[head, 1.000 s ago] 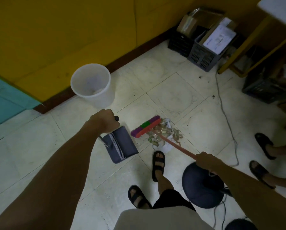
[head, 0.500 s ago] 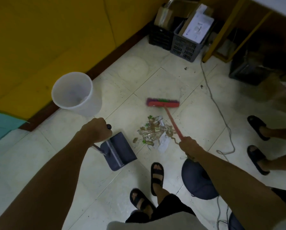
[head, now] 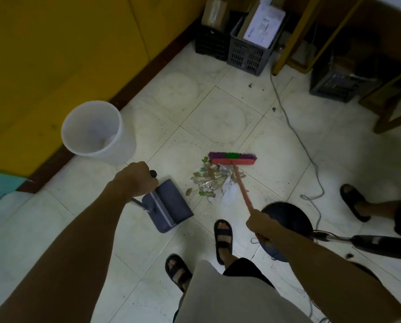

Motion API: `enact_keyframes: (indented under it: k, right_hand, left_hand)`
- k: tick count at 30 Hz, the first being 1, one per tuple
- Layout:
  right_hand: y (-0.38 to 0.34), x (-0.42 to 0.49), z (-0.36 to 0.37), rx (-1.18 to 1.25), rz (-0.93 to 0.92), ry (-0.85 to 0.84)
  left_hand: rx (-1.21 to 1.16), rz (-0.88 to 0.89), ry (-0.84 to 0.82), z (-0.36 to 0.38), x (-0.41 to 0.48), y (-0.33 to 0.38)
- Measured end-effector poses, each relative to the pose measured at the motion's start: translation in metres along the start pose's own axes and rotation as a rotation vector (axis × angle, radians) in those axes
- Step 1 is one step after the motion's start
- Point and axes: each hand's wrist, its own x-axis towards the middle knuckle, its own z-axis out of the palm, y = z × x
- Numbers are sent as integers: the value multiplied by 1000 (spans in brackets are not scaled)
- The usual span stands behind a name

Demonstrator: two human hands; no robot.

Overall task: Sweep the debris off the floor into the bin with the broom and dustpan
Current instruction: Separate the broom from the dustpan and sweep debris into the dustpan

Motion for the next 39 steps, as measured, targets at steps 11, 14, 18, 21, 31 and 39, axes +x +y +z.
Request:
enact_keyframes:
  k: [11, 14, 18, 21, 31, 39]
  right_hand:
    - [19, -71, 47, 170, 57, 88]
    - [31, -69, 27, 360, 154, 183]
    - [18, -65, 24, 473, 173, 173]
    - [-4, -40, 5, 654, 158, 105]
    - [-23, 16, -53, 1030, 160, -71]
    - [-43, 16, -47, 888, 120, -142]
  left_hand:
    - [59, 142, 8, -9, -25, -38]
    - [62, 145, -13, -6, -22, -45]
    - [86, 147, -49, -1, -8, -39]
    - [134, 127, -70, 1, 6, -29]
    - [145, 21, -107, -3, 50, -11]
    - [149, 9, -158, 0, 69, -16]
